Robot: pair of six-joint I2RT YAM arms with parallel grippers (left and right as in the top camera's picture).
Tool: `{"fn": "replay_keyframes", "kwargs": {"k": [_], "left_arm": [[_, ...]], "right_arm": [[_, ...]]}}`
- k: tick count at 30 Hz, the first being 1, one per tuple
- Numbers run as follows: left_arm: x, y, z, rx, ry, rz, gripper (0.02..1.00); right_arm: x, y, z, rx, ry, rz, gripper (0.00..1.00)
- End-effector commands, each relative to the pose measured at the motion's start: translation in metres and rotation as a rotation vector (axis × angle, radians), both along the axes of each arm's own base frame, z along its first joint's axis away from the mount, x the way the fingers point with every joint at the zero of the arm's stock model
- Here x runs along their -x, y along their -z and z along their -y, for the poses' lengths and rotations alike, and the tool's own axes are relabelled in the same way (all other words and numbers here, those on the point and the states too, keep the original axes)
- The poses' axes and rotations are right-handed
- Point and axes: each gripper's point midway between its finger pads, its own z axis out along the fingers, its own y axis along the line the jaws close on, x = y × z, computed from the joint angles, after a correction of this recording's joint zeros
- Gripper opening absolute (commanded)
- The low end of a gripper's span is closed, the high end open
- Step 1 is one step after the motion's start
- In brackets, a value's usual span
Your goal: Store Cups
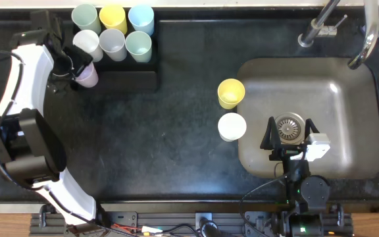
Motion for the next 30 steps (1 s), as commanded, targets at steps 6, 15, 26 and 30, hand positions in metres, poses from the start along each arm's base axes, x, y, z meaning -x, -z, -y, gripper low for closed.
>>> {"fn": "replay_keyframes", "kwargs": {"k": [6, 15, 26, 30], "left_arm": [[0.009, -0.074, 0.03, 0.058, 0.052, 0.155, 0.998], [-0.002, -0.135, 0.191, -0.047, 0.446, 0.394, 0.998], [0.032, -0.089, 0.396, 0.03, 0.832, 0.467, 1.0], [0.038, -0.071, 0.407, 0.08, 0.857, 0.414, 1.0]], "right_arm": [[0.0, 0.004, 0.0, 0.003, -0.003, -0.001, 0.998], [0.0, 0.004, 0.0, 0.003, -0.003, -0.001, 0.996], [0.0, 0.004, 0.0, 0.003, -0.003, -0.001, 0.996], [0.0, 0.004, 0.0, 0.003, -0.003, -0.001, 0.998]]}}
